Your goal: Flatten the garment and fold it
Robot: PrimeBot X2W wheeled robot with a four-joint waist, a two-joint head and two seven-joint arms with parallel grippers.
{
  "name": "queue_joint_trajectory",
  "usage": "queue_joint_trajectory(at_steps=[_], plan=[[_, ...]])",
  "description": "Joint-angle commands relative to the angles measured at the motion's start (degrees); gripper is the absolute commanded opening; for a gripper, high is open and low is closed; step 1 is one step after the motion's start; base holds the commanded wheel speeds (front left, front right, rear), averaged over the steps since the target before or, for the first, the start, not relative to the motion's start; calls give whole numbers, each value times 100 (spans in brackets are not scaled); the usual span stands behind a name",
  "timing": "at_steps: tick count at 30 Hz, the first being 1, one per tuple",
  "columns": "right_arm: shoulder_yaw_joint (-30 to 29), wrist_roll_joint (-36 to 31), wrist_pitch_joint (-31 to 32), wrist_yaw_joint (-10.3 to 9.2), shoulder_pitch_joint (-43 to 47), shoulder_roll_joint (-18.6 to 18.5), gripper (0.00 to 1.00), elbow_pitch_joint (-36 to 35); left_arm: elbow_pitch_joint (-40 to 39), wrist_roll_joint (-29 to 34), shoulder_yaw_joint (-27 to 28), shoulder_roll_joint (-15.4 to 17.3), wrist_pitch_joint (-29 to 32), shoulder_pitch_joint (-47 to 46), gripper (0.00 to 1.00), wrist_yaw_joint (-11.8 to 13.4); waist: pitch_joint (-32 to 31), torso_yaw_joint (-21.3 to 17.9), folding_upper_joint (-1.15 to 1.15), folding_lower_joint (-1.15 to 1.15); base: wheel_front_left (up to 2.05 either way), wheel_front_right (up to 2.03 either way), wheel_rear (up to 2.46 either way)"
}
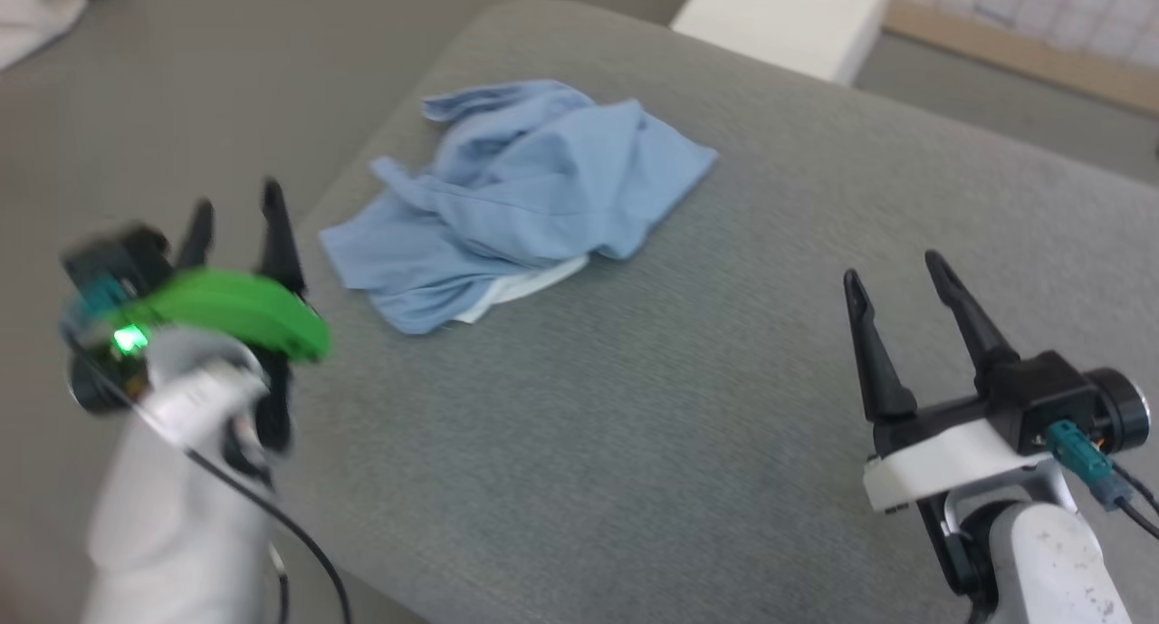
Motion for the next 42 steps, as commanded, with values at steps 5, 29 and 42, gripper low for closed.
queue_joint_trajectory(at_steps=[5, 29, 42], plan=[[24, -35, -57, -11, -326, -12, 100, -24, 469, -524, 276, 281, 865, -947, 100, -109, 1099, -1149, 0, 0, 0, 0, 0], [245, 606, -662, -11, -1109, -9, 100, 481, 281, -1236, 807, 1670, 5245, -382, 100, 1658, 2370, -2998, 0, 0, 0, 0, 0], [63, 722, -760, -11, -850, -9, 100, 821, -858, -259, 1204, 2167, 2451, -19, 0, 1266, 1156, -2848, 0, 0, 0, 0, 0]])
